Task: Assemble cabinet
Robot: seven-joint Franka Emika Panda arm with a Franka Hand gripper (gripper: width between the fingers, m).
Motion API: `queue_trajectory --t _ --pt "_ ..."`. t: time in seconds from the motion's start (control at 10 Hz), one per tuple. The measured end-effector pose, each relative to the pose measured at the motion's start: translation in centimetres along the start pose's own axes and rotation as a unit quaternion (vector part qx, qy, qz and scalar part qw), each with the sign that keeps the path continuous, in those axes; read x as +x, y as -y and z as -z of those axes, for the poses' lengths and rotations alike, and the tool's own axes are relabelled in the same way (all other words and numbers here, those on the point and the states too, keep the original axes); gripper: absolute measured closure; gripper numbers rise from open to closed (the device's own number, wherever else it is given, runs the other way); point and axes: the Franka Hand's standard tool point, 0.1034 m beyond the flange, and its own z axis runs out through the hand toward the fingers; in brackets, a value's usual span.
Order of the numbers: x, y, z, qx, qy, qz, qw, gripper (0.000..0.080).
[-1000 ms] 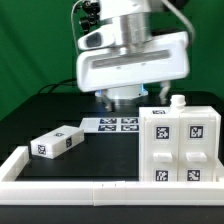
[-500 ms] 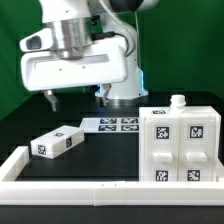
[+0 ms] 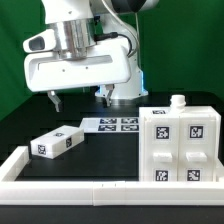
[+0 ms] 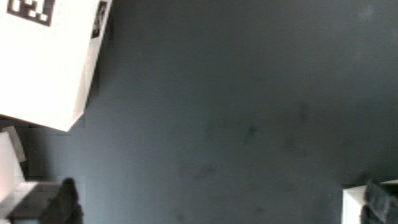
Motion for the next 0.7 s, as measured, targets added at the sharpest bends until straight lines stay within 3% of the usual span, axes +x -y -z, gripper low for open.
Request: queue_trajectory --t 0.1,0.4,0.7 --pt "-0.1 -0.3 0.0 0.000 0.001 -0.004 1.000 0.0002" --pt "-1.6 -4.8 -0.4 -0.011 0.010 -0.044 0.999 0.0002" --pt "-3.5 -7.6 -2.0 -0.030 -0.012 -0.035 0.999 0.0002"
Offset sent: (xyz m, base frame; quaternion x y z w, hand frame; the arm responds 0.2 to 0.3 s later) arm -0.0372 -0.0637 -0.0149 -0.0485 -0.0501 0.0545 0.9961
